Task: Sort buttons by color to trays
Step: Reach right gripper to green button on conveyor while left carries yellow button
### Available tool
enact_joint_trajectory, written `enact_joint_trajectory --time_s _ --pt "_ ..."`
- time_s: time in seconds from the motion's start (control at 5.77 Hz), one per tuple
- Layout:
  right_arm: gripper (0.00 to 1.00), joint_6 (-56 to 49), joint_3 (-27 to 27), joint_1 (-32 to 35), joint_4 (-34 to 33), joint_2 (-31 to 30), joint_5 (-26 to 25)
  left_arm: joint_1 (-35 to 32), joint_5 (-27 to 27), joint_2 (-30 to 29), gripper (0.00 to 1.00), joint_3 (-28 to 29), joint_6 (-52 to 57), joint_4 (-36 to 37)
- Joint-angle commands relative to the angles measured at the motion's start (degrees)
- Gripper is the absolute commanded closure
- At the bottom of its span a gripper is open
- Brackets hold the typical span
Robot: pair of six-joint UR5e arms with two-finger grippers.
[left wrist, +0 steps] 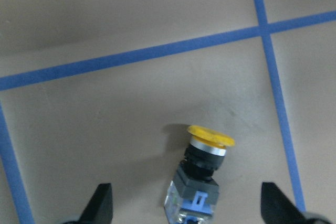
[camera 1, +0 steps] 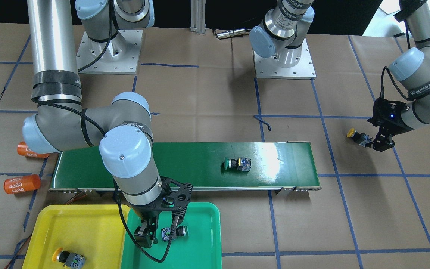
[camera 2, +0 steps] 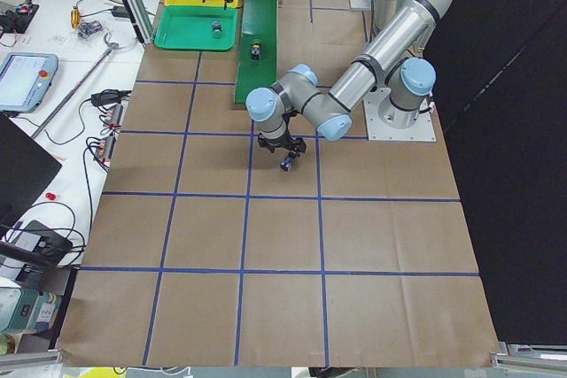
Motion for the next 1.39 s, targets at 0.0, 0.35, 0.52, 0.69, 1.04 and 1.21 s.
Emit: enact_joint_trajectory --time_s 0.0,0.35,0.52,0.69,1.04,1.21 --pt "0.0 -9.45 0.59 -0.15 16.36 -8.62 -0.49 0.68 -0.1 -3.6 0.04 -0.2 1.59 1.11" --pt "0.0 -18.57 3.29 -0.15 22.95 -13.13 -0.93 1.29 -0.1 -5.46 0.53 -0.12 1.34 5.33" --pt "0.0 -17.8 7.14 0.46 22.1 -14.02 -0.06 1.3 -0.1 -5.47 0.86 -0.12 0.11 5.6" --pt "0.0 -13.88 10.84 1.94 21.22 -14.11 0.73 0.86 0.16 -4.16 0.93 0.49 -2.77 5.34" --pt "0.0 -2.81 13.41 7.12 12.72 -13.24 1.17 -2.9 0.96 1.18 0.99 2.51 -13.3 2.02" --pt "0.0 -1.11 16.9 7.41 8.42 -12.37 1.09 -7.79 -1.57 2.95 1.0 4.09 -24.22 -1.13"
